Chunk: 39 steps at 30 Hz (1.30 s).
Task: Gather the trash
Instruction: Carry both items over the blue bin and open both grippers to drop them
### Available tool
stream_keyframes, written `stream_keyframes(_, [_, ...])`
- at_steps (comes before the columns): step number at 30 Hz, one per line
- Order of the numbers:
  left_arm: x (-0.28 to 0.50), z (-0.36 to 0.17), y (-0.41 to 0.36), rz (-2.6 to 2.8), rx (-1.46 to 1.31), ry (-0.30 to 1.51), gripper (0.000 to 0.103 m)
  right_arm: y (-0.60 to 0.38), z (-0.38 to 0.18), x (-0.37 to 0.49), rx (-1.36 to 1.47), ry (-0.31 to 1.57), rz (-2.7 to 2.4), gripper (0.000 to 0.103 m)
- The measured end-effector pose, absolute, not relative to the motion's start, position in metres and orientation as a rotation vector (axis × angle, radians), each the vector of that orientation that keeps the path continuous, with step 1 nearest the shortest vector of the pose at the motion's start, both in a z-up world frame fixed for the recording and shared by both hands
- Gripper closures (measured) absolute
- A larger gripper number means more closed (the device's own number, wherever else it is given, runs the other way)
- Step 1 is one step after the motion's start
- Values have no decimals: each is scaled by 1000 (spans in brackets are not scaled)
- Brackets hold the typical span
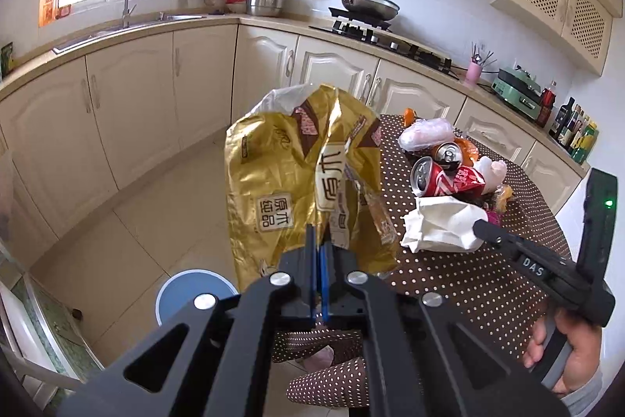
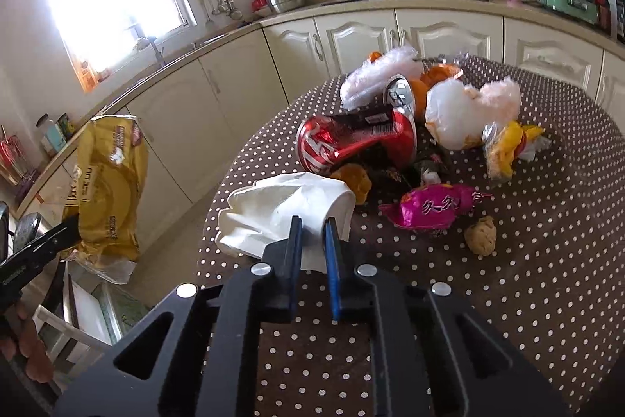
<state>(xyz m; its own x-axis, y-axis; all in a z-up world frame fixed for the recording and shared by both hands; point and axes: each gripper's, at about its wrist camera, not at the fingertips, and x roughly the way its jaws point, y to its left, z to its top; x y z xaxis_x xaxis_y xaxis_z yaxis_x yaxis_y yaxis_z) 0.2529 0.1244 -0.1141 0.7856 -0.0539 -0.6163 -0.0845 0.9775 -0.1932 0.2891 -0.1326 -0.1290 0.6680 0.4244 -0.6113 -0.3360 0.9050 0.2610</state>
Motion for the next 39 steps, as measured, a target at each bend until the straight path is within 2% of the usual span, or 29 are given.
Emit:
stream_keyframes(11, [254,-125,148,22,-260,671,102,-112,-114,289,107,670,458,93])
stream_keyframes(20, [248,-146,211,158,-305,709,102,1,-112,297,30,650,655,93])
stream_keyframes(29, [274,-228,289,285,-405,876,101,123,-185,329,-88,764,740,94])
stream_keyframes(39, [343,-325,339,283,-493,1025,101,174,-269,371,-172,868,715,101])
